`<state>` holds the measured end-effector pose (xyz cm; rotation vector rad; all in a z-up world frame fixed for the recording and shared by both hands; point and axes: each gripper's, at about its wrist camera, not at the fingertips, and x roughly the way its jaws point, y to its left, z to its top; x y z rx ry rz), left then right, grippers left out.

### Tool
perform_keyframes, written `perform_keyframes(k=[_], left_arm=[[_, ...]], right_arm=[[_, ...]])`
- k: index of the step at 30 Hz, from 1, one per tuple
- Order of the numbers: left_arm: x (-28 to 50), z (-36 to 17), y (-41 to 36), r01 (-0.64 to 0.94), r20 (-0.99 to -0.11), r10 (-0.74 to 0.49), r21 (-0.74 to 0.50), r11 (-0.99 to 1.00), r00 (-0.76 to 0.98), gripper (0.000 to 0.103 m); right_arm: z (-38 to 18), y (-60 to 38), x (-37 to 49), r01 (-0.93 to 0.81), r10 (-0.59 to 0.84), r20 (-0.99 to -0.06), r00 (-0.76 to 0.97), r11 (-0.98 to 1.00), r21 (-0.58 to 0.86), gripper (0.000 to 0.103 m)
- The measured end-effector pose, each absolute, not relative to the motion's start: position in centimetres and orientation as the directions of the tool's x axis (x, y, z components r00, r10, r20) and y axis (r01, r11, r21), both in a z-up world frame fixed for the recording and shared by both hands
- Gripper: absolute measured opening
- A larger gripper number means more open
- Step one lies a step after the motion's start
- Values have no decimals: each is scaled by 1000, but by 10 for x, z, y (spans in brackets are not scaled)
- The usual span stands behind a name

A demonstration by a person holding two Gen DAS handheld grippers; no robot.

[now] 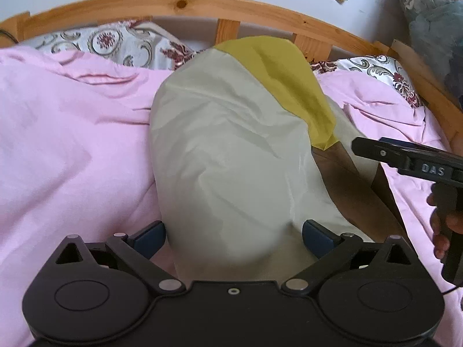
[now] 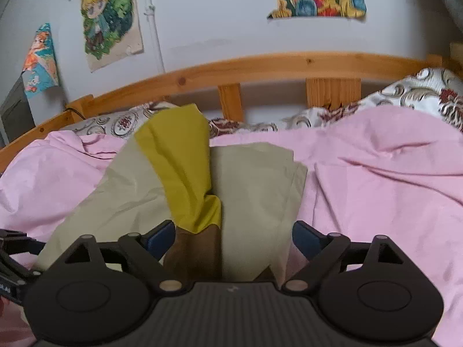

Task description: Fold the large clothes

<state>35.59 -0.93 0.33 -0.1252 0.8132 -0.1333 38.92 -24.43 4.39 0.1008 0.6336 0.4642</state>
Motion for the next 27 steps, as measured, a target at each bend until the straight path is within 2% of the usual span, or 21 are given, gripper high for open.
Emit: perform_keyframes(k=[7, 18, 27], left_arm=[[325, 29, -15, 27, -643, -122, -155, 988, 756, 102], [231, 95, -20, -17, -454, -55, -152, 988, 890, 102], [149, 116, -33, -30, -407, -21, -118, 993, 913, 102]], right_arm=[[74, -254, 350, -397, 454, -446, 772, 891, 219, 103], [142, -275, 255, -420, 467, -260, 845, 881, 215, 103], [166, -296, 170, -398, 437, -183, 881, 893, 211, 103]])
